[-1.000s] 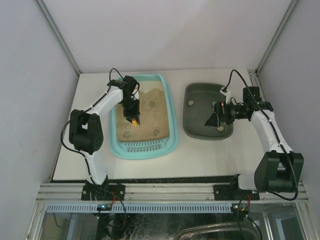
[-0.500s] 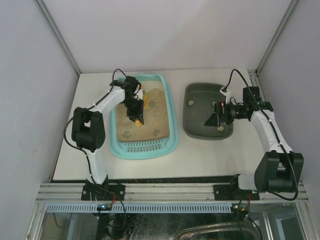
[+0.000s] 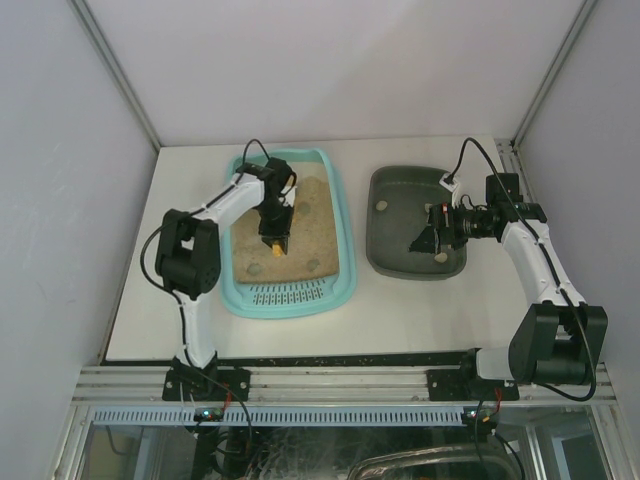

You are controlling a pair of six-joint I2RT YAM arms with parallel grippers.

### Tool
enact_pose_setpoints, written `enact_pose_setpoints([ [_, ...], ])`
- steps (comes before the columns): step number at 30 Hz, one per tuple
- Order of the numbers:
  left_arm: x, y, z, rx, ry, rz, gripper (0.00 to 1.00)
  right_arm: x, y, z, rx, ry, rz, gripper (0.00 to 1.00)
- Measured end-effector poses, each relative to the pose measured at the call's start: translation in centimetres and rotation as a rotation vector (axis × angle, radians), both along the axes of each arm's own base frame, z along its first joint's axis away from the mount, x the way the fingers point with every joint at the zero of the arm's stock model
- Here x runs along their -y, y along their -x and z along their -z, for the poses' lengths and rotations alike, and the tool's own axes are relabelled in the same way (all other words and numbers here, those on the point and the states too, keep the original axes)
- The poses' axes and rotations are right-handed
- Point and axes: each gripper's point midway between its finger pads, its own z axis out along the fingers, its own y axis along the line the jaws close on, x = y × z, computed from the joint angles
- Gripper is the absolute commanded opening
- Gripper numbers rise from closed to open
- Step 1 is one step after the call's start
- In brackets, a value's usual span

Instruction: Clean the litter box

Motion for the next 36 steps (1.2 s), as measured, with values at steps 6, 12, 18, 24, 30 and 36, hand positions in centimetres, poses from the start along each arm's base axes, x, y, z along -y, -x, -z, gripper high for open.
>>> enact_pose_setpoints([
  [6,1.4,0.2,1.0,-0.023,-0.015,0.047,0.00,0.0,0.0,0.0,0.000,0.000,0.000,1.00],
  [12,2.6,0.1,1.3,-0.025,0.005,0.070,0.00,0.0,0.0,0.0,0.000,0.000,0.000,1.00],
  [18,5.8,0.3,0.6,-0.047,0.184,0.091,0.00,0.0,0.0,0.0,0.000,0.000,0.000,1.00],
  [24,8.6,0.4,-0.2,-0.057,0.350,0.117,0.00,0.0,0.0,0.0,0.000,0.000,0.000,1.00],
  [30,9.9,0.7,0.1,-0.055,0.482,0.091,0.00,0.0,0.0,0.0,0.001,0.001,0.000,1.00],
  [36,9.8,2.9,-0.2,-0.067,0.552,0.055,0.00,0.0,0.0,0.0,0.000,0.003,0.001,1.00],
])
